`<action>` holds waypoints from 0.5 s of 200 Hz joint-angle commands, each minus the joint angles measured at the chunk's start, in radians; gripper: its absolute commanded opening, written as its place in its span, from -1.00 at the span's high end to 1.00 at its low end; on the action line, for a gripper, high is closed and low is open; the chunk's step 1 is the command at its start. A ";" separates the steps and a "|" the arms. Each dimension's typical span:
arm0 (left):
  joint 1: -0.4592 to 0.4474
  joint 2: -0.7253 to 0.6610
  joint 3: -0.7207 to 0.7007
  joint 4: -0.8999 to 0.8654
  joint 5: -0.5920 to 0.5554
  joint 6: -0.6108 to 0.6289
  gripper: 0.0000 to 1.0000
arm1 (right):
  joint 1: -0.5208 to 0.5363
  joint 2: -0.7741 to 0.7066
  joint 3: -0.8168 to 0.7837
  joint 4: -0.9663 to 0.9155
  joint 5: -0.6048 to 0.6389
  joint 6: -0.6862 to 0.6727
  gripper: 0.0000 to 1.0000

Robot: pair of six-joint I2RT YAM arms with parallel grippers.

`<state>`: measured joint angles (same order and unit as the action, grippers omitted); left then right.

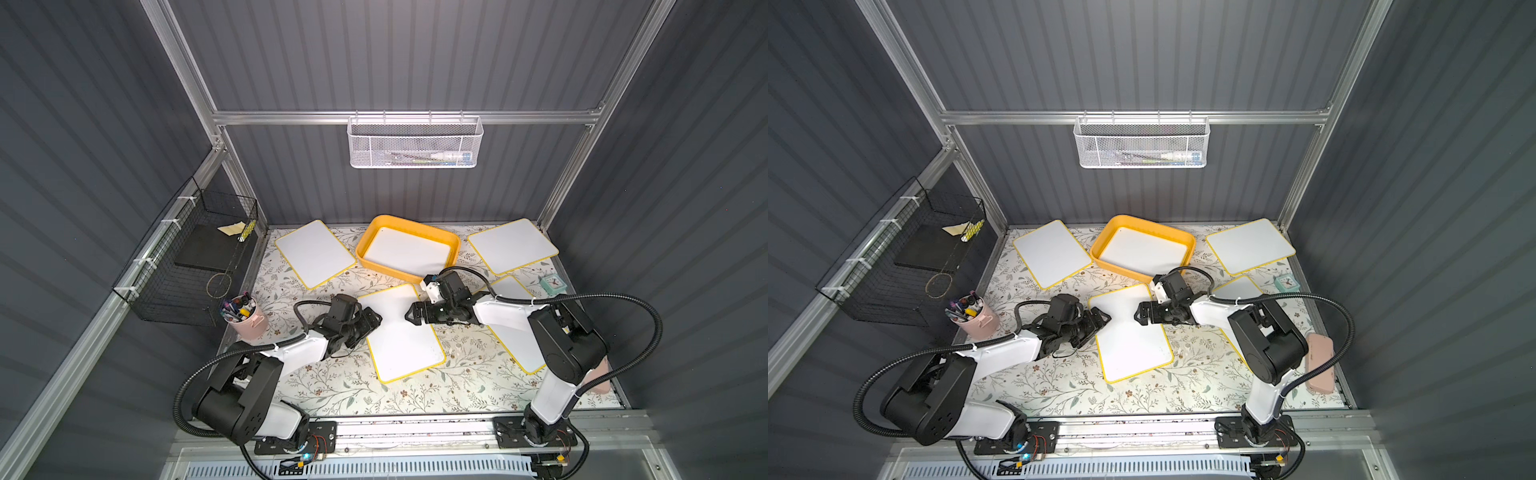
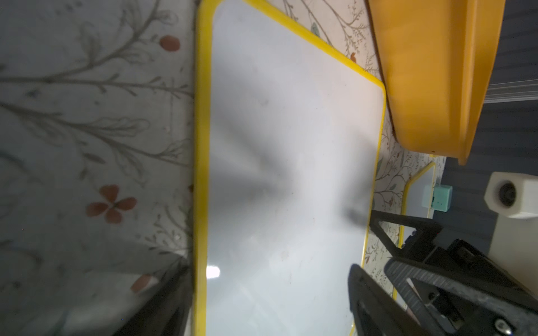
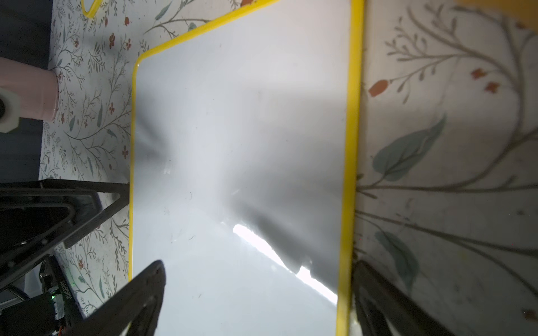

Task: Put the whiteboard into the storage box
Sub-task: Pick up the whiteboard at the center of the board.

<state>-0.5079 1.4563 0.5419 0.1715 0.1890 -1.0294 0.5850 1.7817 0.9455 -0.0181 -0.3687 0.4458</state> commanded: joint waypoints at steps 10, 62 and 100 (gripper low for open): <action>-0.022 0.075 -0.082 0.119 0.167 -0.022 -0.66 | 0.047 0.059 0.005 -0.030 -0.130 0.025 -0.98; -0.020 0.058 -0.060 0.095 0.184 0.011 -0.64 | 0.049 0.059 0.010 -0.044 -0.121 0.018 -0.98; -0.018 -0.010 -0.034 -0.053 0.116 0.061 -0.63 | 0.049 0.058 0.014 -0.056 -0.104 0.012 -0.98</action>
<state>-0.4957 1.4631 0.5117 0.2821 0.2237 -0.9932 0.5827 1.7893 0.9573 -0.0200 -0.3286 0.4446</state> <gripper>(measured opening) 0.820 0.990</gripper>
